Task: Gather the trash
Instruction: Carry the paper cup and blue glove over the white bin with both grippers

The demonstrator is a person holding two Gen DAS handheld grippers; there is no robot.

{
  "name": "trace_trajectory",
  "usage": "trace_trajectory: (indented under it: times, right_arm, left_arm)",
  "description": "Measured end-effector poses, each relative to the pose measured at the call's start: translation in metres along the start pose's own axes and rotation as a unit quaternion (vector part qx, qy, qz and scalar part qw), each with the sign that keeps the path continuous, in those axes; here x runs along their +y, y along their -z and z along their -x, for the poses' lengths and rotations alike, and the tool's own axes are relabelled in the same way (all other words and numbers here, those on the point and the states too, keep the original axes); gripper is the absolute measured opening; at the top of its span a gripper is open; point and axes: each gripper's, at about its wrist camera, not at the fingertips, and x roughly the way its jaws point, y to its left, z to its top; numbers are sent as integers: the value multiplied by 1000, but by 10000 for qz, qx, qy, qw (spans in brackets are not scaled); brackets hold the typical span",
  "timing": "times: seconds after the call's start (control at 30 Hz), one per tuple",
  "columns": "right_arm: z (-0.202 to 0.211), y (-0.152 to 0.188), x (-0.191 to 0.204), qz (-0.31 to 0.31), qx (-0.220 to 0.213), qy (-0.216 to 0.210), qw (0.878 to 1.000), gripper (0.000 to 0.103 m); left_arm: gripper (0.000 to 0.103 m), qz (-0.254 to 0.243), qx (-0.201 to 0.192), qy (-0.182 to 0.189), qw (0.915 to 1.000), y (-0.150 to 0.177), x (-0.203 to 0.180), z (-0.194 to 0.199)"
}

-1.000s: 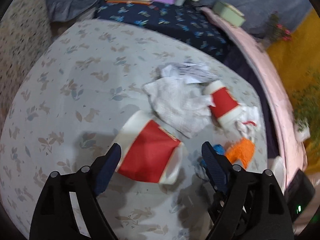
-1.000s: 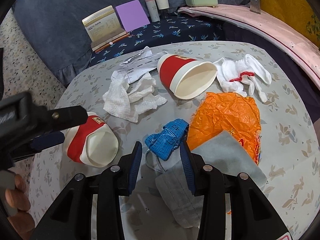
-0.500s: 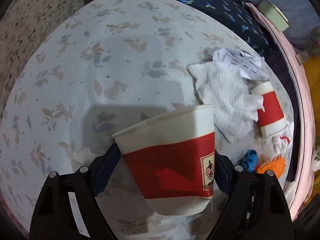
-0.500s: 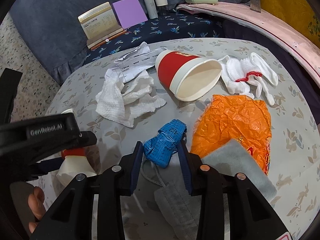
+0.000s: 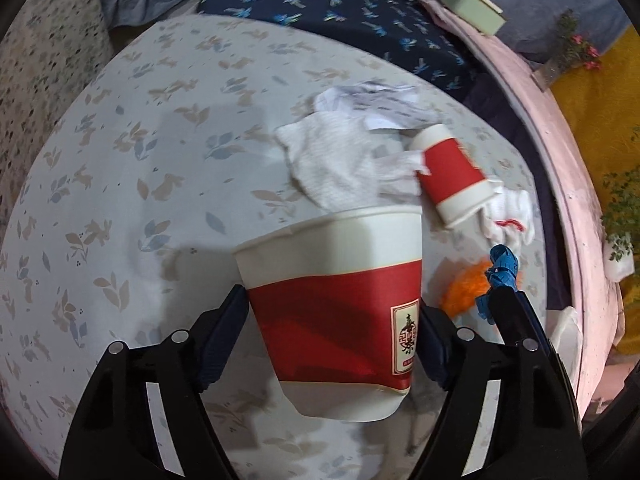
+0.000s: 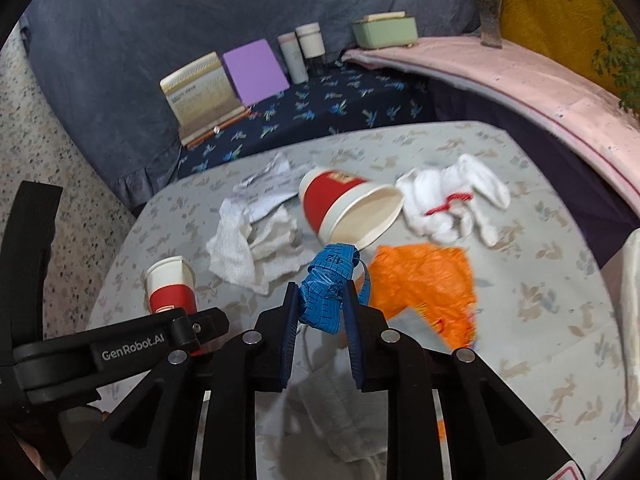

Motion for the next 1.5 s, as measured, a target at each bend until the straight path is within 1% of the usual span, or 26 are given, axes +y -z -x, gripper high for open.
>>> trace_trajectory:
  times: [0.17, 0.33, 0.47, 0.67, 0.87, 0.97, 1.03, 1.1, 1.17, 1.23, 1.37, 1.43, 1.47, 1.5]
  right_arm:
    - [27, -8, -24, -179, -269, 164, 9993, 21]
    - [53, -5, -58, -411, -429, 388, 9975, 21]
    - [73, 3, -87, -650, -549, 566, 9948, 21]
    - [107, 14, -140, -1039, -749, 895, 9877, 21]
    - [138, 26, -192, -1422, -914, 1260, 9775, 21]
    - [151, 35, -216, -1616, -969, 1440, 9715, 21]
    - [158, 41, -230, -1736, -987, 1528, 9679, 20]
    - [162, 45, -242, -1837, -992, 1617, 9645, 21]
    - [165, 50, -254, -1946, -988, 1690, 9612, 21]
    - [166, 54, -264, -2025, -971, 1767, 9583, 21]
    - [167, 61, -279, -2161, -939, 1843, 9542, 21]
    - [167, 63, -283, -2217, -915, 1864, 9527, 23]
    - [167, 64, -285, -2239, -915, 1872, 9521, 24]
    - [168, 66, -286, -2273, -927, 1904, 9505, 24]
  left_arm:
    - [73, -306, -111, 279, 9991, 0, -43, 13]
    - [73, -727, -245, 543, 9956, 9, -93, 29]
    - [73, -1091, -300, 670, 9913, 23, -132, 37]
    - [73, -1661, -140, 901, 9819, 50, -191, 34]
    - [73, -2260, 133, 1170, 9670, 80, -247, 24]
    - [73, -2610, 220, 1304, 9563, 98, -276, 20]
    - [73, -2764, 295, 1386, 9505, 108, -290, 16]
    - [73, -2958, 364, 1457, 9434, 117, -305, 13]
    - [73, -3180, 384, 1556, 9344, 127, -321, 10]
    - [74, -3327, 395, 1595, 9286, 134, -335, 8]
    - [74, -3465, 399, 1741, 9209, 141, -357, 4]
    - [75, -3500, 459, 1809, 9180, 143, -366, 2]
    - [75, -3502, 470, 1822, 9176, 142, -368, 1]
    - [76, -3473, 437, 1804, 9192, 141, -370, 0]
